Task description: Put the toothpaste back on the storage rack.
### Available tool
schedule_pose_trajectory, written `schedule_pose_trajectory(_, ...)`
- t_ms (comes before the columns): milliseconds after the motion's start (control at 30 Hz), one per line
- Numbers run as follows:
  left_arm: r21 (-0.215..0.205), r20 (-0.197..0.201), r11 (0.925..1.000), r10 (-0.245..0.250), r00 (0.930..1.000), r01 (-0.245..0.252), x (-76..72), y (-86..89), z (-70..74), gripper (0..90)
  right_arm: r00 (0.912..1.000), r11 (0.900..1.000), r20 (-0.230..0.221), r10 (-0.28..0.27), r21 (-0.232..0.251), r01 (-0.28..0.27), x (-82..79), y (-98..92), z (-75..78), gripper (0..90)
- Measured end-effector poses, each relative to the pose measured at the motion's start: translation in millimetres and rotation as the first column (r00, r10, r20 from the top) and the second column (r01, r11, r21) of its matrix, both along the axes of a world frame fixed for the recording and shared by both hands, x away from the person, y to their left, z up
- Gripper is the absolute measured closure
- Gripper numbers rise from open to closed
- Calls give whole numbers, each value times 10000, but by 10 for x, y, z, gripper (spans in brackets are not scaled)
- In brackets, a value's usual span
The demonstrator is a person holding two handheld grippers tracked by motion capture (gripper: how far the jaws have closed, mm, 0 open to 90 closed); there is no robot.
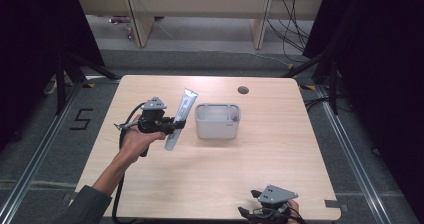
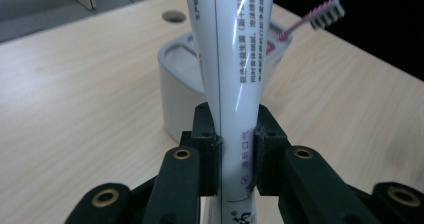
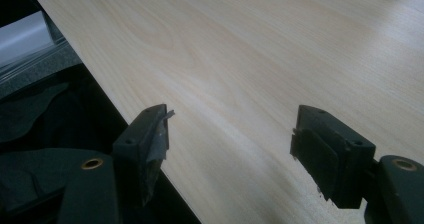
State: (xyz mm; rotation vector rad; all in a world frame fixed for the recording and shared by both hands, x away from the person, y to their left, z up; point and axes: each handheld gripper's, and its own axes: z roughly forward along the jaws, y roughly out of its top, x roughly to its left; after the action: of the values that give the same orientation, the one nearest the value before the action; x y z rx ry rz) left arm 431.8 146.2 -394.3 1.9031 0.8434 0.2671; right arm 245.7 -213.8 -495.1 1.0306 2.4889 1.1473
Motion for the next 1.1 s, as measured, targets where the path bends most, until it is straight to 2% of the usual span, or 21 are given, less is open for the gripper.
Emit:
schedule_pose_trajectory(67,-142,139,9999,-7,9999,9,13,-32,32,757,10000,10000,40,66,3,-66,0,-2,-2,310)
schedule_pose_trajectory(133,-329,230,9995,-20,9997,27,26,-79,69,757,9999,9999,-107,-82,62,83,-14,8,4,310)
schedule_pose_trajectory(167,-406,308,9992,-4,9995,16,35,-107,94,757,10000,10000,77,38,2,-38,4,-3,0,310)
schedule_pose_trajectory(300,-726,444,9973,109,9990,-76,72,-206,157,757,9999,10000,-103,-61,64,62,-16,6,4,309)
schedule_pose_trajectory(433,-957,610,9952,269,9978,-210,125,-320,218,757,10000,10000,2,57,-10,-57,-5,-1,2,310)
schedule_pose_trajectory(567,-1093,624,9934,406,9972,-336,184,-425,284,757,10000,10000,-81,-19,23,20,-9,-1,2,309)
schedule_pose_trajectory(700,-1245,677,9915,459,9966,-372,233,-511,333,756,10000,10000,-4,86,36,-86,-4,4,-2,309)
schedule_pose_trajectory(733,-1370,732,9896,536,9959,-432,248,-543,342,756,9998,9999,157,154,-53,-153,6,-3,-2,309)
schedule_pose_trajectory(767,-1309,730,9906,497,9961,-398,260,-560,358,757,9997,9998,154,171,-43,-170,5,-2,-1,309)
schedule_pose_trajectory(900,-1588,713,9859,641,9954,-521,320,-631,401,756,9999,9999,7,107,18,-107,-7,3,3,309)
schedule_pose_trajectory(967,-1624,854,9848,767,9934,-621,346,-670,420,757,9999,9999,-6,103,32,-103,-6,4,3,309)
schedule_pose_trajectory(1000,-1660,862,9843,753,9934,-602,364,-688,427,757,9996,9997,162,212,-99,-210,7,-4,5,309)
schedule_pose_trajectory(1100,-1809,786,9806,902,9928,-748,426,-767,420,756,9999,9999,44,156,55,-156,-1,4,1,309)
